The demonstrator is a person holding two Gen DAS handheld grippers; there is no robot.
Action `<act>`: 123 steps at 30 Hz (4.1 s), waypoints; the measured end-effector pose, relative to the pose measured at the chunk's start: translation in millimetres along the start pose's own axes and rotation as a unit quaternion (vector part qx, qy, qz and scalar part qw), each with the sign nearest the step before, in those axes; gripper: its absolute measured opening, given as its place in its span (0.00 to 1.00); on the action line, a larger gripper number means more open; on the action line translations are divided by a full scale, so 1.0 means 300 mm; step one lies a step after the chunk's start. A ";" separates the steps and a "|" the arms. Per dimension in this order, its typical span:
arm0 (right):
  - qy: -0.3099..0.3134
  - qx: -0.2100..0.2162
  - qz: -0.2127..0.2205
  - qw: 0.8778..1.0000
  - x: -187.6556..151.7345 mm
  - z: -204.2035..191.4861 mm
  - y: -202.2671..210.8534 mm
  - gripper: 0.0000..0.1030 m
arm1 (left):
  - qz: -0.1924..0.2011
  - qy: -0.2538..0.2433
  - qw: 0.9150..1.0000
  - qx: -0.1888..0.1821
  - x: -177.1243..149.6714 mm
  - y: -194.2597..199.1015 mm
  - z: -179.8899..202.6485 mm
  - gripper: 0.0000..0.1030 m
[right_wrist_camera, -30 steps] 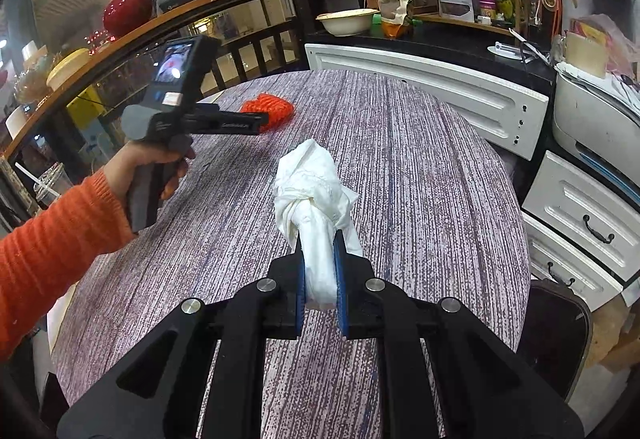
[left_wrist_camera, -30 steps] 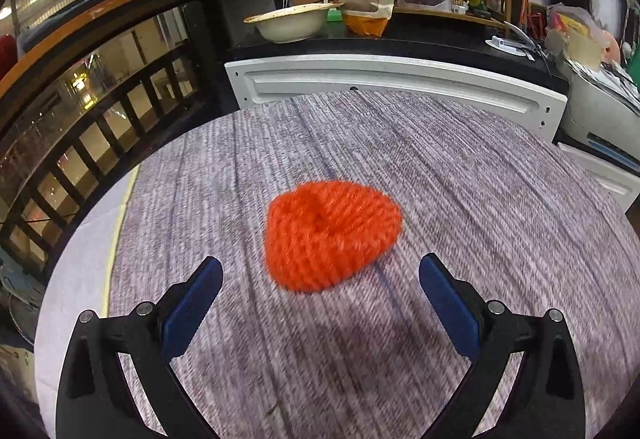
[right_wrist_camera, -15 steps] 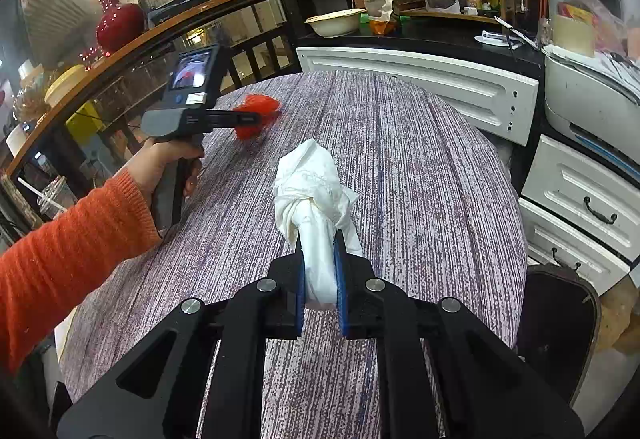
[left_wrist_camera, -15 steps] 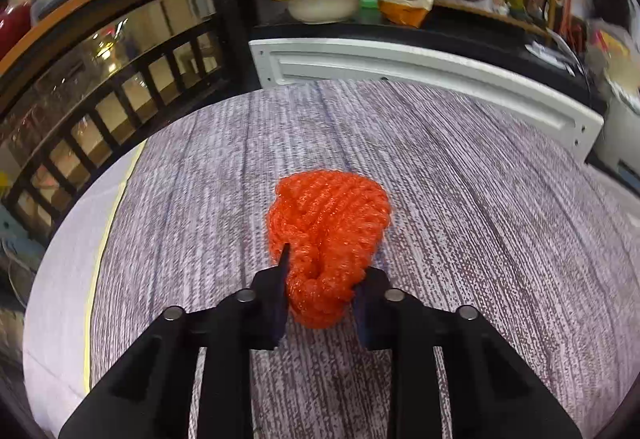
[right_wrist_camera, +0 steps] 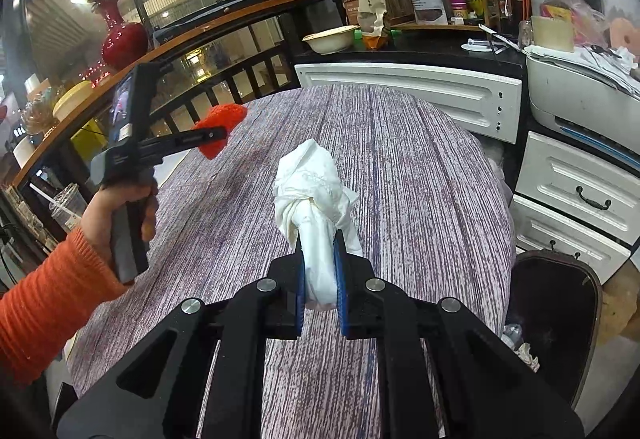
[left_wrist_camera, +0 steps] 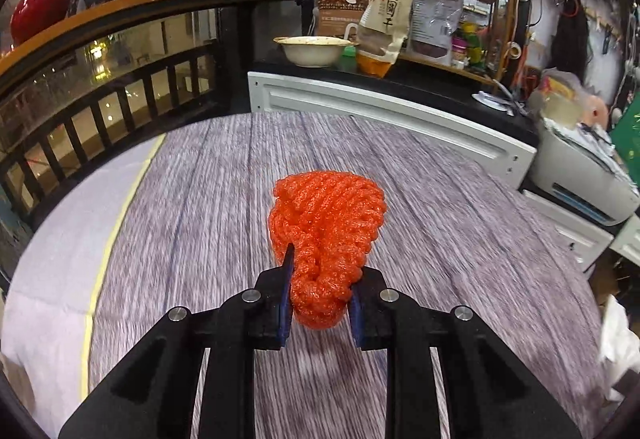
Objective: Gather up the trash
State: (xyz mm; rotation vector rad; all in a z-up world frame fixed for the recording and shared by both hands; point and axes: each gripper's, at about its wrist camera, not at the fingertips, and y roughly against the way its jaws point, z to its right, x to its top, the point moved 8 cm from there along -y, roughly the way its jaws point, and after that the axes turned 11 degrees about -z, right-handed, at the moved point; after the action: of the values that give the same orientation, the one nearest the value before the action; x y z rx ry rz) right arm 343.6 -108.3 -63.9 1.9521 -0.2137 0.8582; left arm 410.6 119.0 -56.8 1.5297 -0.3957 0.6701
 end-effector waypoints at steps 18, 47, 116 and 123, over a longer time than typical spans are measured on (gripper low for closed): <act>-0.022 -0.006 0.021 1.000 -0.162 0.055 0.135 0.12 | 0.022 -0.035 0.996 -0.079 -0.261 0.251 0.165 0.22; -0.171 -0.151 0.032 0.973 -0.409 0.615 0.249 0.12 | 0.041 -0.129 0.974 -0.181 -0.444 0.384 0.687 0.22; -0.253 -0.272 0.140 0.918 -0.614 0.606 0.671 0.94 | 0.031 -0.229 0.945 -0.232 -0.667 0.475 0.966 0.95; -0.215 -0.239 0.186 0.929 -0.556 0.325 0.665 0.94 | 0.094 -0.218 0.960 -0.148 -0.698 0.573 0.715 0.95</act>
State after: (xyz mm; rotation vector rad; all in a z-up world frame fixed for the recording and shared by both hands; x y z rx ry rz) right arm 172.1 -326.6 -60.0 1.6256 -0.9859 0.5271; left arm 180.2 -138.5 -47.9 1.3538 -0.9436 0.3898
